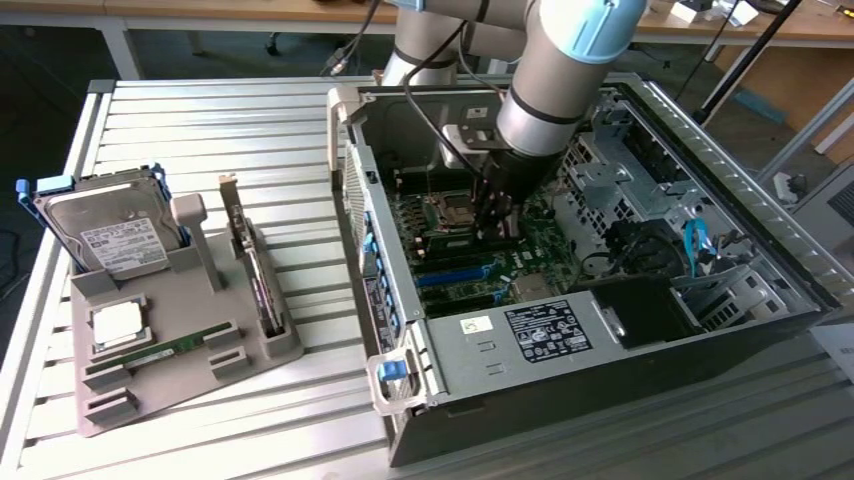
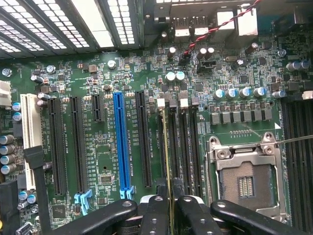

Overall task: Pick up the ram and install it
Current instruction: 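Insert the ram into the slot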

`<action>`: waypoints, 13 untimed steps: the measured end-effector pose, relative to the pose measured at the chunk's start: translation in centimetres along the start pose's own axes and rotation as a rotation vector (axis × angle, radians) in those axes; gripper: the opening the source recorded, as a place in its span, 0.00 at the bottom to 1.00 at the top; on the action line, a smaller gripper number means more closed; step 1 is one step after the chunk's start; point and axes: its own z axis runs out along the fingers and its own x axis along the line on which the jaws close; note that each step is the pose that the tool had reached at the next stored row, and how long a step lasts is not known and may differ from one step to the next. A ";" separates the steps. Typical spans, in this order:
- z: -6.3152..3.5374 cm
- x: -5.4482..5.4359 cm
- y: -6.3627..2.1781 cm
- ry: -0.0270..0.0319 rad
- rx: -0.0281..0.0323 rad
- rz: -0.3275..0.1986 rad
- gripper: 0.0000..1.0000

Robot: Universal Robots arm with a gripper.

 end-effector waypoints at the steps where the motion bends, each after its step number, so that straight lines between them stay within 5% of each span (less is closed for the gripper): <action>1: 0.04 0.0 0.00 0.0000 0.0000 0.000 0.14; 13: 0.34 0.0 -0.02 0.0004 -0.0003 -0.012 0.14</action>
